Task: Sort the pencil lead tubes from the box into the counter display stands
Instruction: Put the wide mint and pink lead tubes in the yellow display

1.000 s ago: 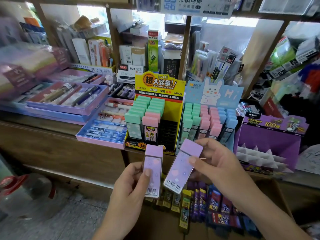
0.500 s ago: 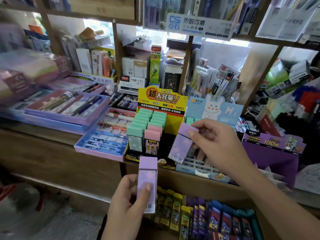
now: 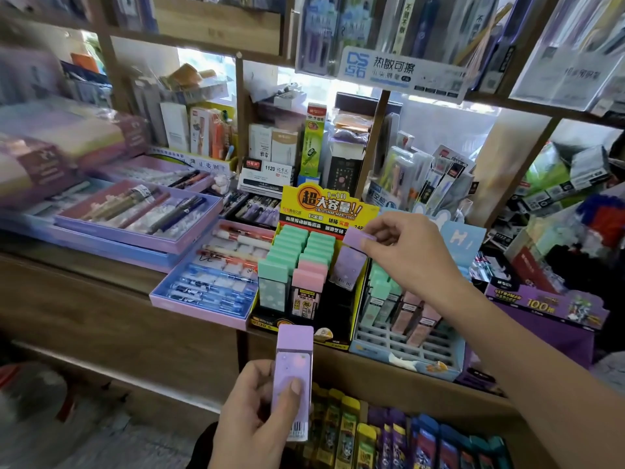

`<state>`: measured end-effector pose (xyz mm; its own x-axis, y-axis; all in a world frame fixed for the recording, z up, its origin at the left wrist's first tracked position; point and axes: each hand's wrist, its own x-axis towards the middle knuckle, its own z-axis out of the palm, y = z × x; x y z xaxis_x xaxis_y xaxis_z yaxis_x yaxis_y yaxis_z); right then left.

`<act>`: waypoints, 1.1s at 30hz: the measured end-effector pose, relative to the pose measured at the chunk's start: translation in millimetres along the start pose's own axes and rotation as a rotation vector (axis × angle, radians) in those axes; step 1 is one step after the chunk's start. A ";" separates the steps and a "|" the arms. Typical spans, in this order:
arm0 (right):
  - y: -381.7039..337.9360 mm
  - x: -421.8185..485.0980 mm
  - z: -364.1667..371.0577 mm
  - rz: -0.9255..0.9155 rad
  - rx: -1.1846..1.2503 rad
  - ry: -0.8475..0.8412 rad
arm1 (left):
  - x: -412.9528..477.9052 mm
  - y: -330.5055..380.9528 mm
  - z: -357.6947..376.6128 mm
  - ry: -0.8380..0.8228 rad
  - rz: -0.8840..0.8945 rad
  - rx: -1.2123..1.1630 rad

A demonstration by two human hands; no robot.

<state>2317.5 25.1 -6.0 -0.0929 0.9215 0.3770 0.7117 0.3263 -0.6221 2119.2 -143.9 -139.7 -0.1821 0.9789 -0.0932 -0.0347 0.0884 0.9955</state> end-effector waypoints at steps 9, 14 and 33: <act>3.2 11.8 2.0 -0.024 -0.078 -0.022 | 0.4 2.8 0.5 0.004 -0.013 0.021; 5.1 19.2 6.5 -0.047 -0.154 -0.036 | -0.9 2.9 -0.3 -0.008 -0.001 0.036; 10.9 26.1 13.5 -0.085 -0.257 -0.152 | -0.7 4.1 -1.7 -0.026 -0.005 0.058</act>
<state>2313.4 55.6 -12.2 -0.2490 0.9206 0.3008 0.8478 0.3574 -0.3919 2117.5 -144.5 -135.6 -0.1569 0.9827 -0.0989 0.0217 0.1036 0.9944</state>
